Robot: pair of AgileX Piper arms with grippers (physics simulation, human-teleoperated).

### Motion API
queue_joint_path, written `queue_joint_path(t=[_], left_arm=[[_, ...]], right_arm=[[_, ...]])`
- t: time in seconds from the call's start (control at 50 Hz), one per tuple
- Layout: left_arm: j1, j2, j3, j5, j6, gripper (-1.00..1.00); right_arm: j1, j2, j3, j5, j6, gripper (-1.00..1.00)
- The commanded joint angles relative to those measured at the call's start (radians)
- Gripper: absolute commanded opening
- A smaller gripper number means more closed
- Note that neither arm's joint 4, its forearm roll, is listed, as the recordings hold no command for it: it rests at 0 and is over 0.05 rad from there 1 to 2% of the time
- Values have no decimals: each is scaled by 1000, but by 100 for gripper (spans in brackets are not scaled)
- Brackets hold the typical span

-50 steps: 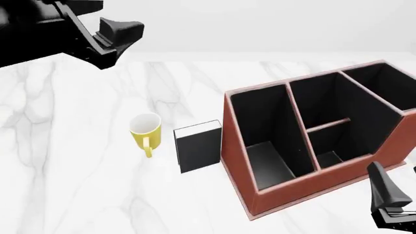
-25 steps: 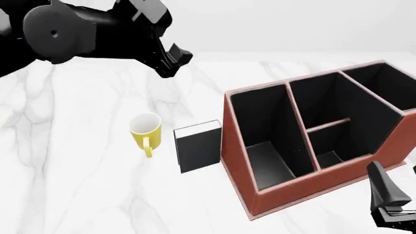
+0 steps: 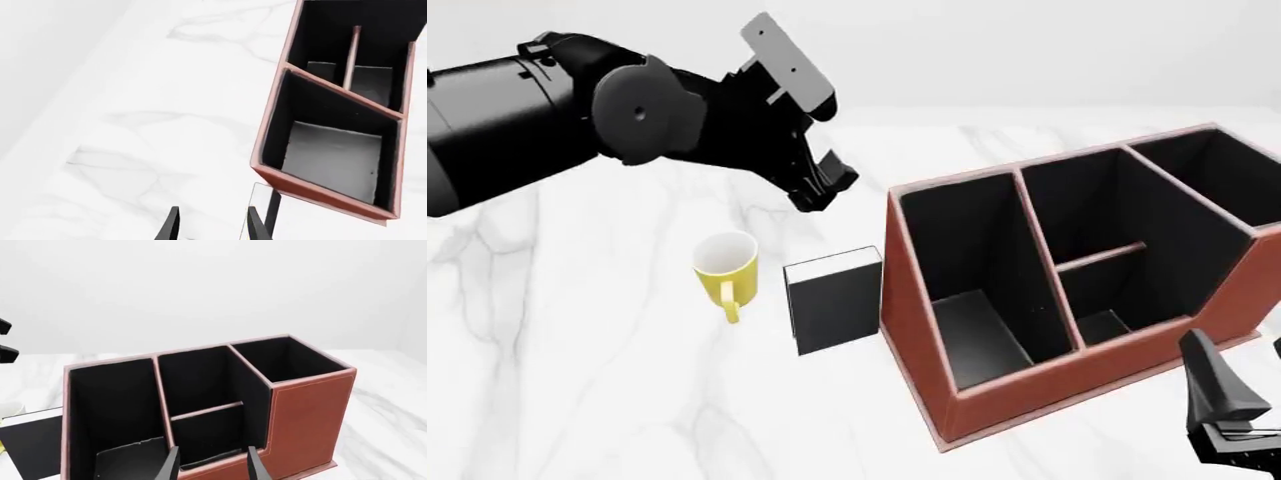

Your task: Pick up the book and place it in the back compartment of the caddy.

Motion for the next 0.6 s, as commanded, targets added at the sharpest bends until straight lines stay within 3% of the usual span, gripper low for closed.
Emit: queue_joint_path(t=[0.02, 0.36, 0.4, 0.6], left_arm=[[-53, -28, 26, 70, -40, 100], [-63, 6, 110, -32, -48, 100], [-35, 19, 99, -57, -37, 100], [-81, 50, 138, -115, -47, 100]], right_arm=[[1, 1, 0, -2, -1, 100], [3, -23, -1, 20, 1, 100], [2, -19, -1, 17, 4, 100], [1, -3, -1, 4, 11, 100]])
